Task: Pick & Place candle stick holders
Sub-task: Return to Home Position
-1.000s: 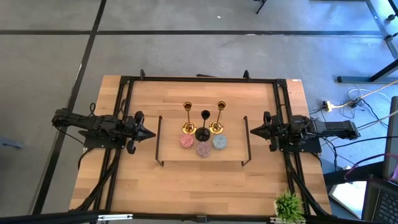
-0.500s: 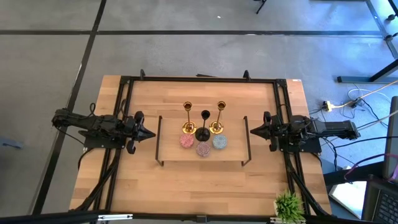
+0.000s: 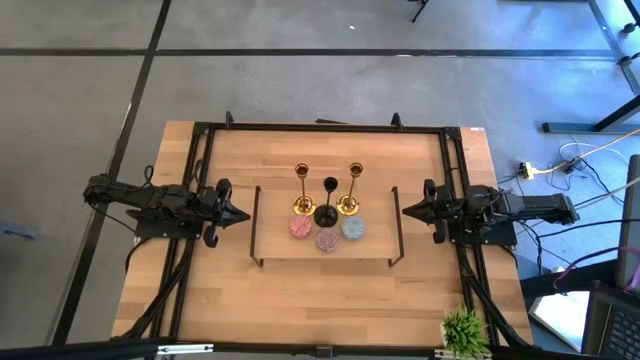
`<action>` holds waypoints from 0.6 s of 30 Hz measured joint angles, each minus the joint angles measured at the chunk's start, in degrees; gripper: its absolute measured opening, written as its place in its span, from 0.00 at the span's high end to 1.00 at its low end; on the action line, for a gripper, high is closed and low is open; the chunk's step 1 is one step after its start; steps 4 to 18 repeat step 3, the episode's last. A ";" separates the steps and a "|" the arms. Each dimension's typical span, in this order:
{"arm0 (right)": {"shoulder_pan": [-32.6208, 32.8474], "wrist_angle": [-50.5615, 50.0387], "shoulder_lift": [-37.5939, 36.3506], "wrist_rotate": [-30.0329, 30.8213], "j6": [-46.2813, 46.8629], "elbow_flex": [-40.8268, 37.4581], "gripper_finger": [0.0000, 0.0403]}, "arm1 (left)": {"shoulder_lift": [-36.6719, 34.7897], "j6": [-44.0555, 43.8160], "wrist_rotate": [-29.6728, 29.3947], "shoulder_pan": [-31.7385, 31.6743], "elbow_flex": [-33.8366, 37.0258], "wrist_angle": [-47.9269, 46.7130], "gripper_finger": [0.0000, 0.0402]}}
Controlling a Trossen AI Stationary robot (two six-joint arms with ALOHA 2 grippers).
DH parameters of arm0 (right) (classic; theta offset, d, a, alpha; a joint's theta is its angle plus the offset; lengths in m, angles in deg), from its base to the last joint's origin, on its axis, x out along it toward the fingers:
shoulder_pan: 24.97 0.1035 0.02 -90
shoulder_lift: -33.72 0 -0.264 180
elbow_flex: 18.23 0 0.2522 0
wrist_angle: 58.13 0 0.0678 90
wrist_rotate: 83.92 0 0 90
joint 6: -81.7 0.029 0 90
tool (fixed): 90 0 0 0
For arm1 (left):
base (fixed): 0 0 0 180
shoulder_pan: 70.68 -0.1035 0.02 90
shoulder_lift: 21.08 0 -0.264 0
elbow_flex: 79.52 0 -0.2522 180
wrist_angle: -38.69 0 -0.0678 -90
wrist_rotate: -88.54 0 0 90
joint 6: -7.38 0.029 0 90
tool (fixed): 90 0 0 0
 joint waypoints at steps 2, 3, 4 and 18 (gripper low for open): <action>0.00 0.00 0.00 0.00 0.02 0.00 1.00 | 0.00 0.00 0.00 0.00 0.00 0.00 0.99; 0.00 0.00 0.01 0.00 0.01 0.00 1.00 | 0.00 0.00 0.02 -0.01 0.00 0.00 0.99; 0.00 0.00 0.01 0.00 0.01 0.00 1.00 | 0.00 0.00 0.02 -0.01 0.00 0.00 0.99; 0.00 0.00 0.01 0.00 0.01 0.00 1.00 | 0.00 0.00 0.02 -0.01 0.00 0.00 0.99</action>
